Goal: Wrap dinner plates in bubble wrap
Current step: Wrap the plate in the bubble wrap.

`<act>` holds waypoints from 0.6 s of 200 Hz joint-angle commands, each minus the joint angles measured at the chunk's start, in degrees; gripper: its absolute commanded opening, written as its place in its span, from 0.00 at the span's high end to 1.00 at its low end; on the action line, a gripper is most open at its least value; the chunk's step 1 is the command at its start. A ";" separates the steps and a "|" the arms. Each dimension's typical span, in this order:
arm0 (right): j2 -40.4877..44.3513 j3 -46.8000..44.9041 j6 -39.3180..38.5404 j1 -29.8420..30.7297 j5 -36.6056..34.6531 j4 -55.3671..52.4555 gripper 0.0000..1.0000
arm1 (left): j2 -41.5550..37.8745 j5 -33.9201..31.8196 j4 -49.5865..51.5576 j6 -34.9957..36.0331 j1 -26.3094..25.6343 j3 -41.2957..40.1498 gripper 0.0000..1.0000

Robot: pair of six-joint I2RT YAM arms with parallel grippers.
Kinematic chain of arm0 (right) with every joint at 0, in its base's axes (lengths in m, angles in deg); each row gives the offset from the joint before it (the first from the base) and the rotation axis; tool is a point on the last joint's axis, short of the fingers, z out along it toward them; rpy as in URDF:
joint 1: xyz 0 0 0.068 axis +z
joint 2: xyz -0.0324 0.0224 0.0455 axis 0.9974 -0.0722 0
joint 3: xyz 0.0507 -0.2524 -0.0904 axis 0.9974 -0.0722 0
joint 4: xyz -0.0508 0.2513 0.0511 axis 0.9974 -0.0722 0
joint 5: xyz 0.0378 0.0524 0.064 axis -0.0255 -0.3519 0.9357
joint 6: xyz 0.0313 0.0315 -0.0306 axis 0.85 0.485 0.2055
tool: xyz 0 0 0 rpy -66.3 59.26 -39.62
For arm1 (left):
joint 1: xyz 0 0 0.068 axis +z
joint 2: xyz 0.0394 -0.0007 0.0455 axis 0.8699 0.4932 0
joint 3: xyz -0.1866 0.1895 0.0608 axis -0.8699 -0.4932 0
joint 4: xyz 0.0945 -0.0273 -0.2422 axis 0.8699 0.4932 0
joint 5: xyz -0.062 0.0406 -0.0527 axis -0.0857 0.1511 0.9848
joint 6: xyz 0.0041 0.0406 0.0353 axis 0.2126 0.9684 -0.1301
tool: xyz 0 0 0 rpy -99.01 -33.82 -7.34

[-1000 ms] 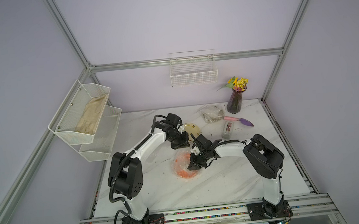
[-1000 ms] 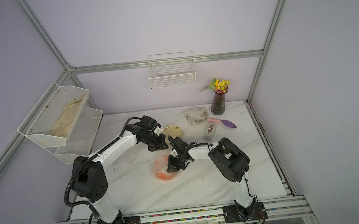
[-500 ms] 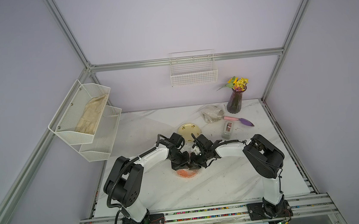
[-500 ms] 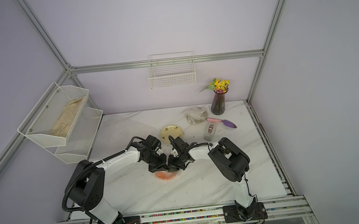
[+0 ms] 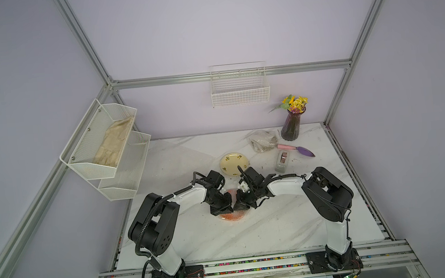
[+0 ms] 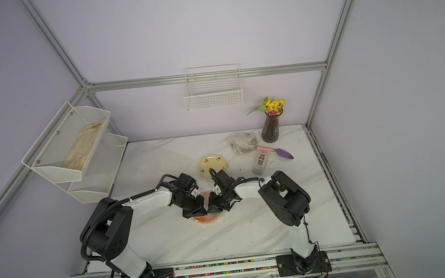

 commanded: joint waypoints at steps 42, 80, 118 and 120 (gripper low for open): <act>7.76 -0.34 1.50 -1.60 -14.56 -10.31 0.96 | 9.80 -0.86 3.77 4.53 0.38 -7.59 1.00; 4.83 -1.48 8.91 -1.52 -4.81 6.69 0.98 | 9.82 -1.05 3.77 4.46 0.38 -7.28 1.00; 2.07 -4.78 11.60 -1.52 -2.18 11.61 1.00 | 9.47 -1.24 3.77 3.75 0.38 -7.12 1.00; 1.86 -4.84 11.54 -1.52 -1.90 11.34 1.00 | 9.41 -1.24 3.71 3.71 0.38 -7.11 1.00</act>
